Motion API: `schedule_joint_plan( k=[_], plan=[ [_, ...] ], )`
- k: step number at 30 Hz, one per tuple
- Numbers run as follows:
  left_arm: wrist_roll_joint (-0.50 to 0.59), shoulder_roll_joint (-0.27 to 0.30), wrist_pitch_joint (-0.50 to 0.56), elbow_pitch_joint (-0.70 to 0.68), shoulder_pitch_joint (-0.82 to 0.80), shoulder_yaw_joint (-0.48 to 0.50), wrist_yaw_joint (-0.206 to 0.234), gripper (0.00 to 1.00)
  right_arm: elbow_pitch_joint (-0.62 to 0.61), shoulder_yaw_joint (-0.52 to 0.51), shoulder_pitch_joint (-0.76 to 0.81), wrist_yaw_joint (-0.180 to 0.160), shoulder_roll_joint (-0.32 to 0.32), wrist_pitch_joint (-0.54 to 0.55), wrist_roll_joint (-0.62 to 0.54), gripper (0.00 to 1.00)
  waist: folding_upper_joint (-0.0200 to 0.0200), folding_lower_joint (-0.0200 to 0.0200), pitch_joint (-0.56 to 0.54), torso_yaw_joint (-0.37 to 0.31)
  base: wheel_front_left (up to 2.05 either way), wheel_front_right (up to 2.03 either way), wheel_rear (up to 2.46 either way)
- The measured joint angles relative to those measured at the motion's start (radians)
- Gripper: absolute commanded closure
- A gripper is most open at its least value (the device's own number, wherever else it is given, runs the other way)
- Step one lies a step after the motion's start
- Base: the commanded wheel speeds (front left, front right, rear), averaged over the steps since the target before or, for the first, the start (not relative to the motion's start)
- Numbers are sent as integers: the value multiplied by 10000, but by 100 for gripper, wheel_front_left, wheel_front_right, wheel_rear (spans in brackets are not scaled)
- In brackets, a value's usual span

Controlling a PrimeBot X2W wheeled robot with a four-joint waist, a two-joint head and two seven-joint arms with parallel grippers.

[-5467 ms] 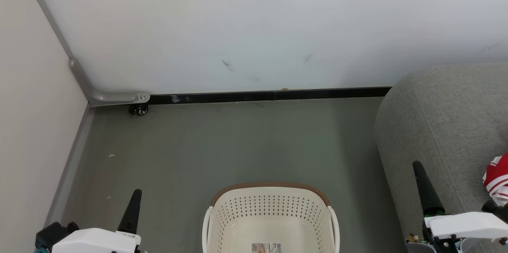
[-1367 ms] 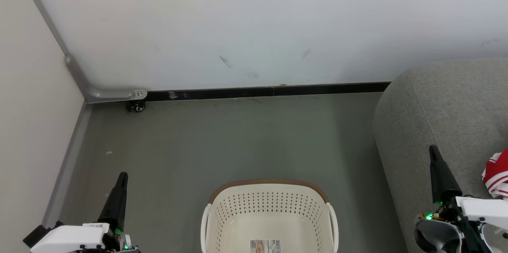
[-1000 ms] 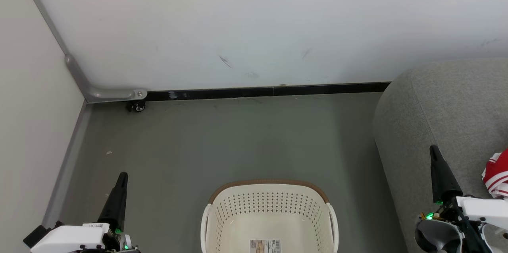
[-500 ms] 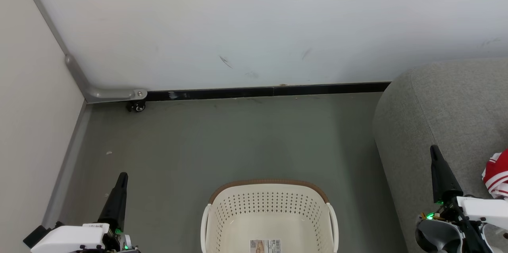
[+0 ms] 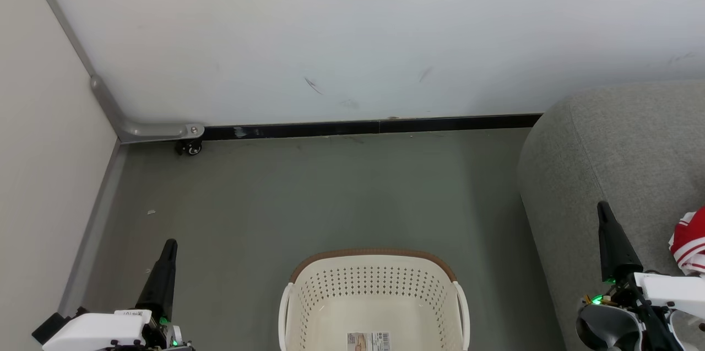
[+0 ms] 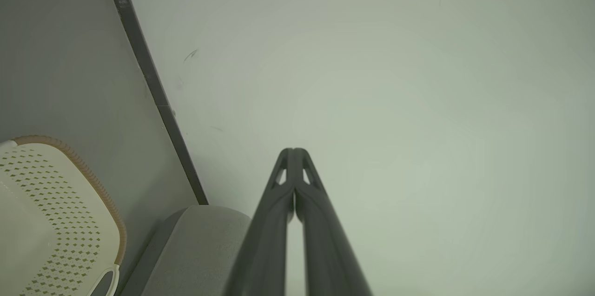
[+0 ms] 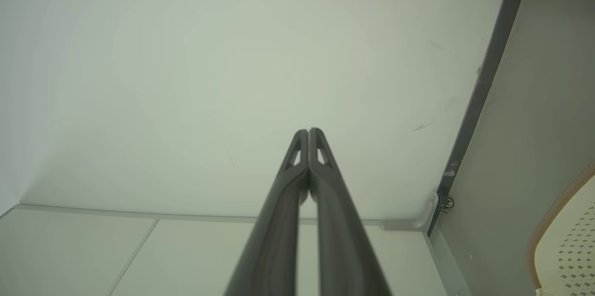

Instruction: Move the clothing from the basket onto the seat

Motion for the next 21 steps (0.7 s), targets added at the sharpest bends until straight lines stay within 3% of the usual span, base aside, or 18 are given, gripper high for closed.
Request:
schedule_joint_plan(
  k=[21],
  plan=[
    [2, -4, 2, -6, -3, 10, 0, 100, 0, -27, -1, 0, 21, 2, -12, 100, 0, 0, 1, 1, 0, 0, 0]
  ],
)
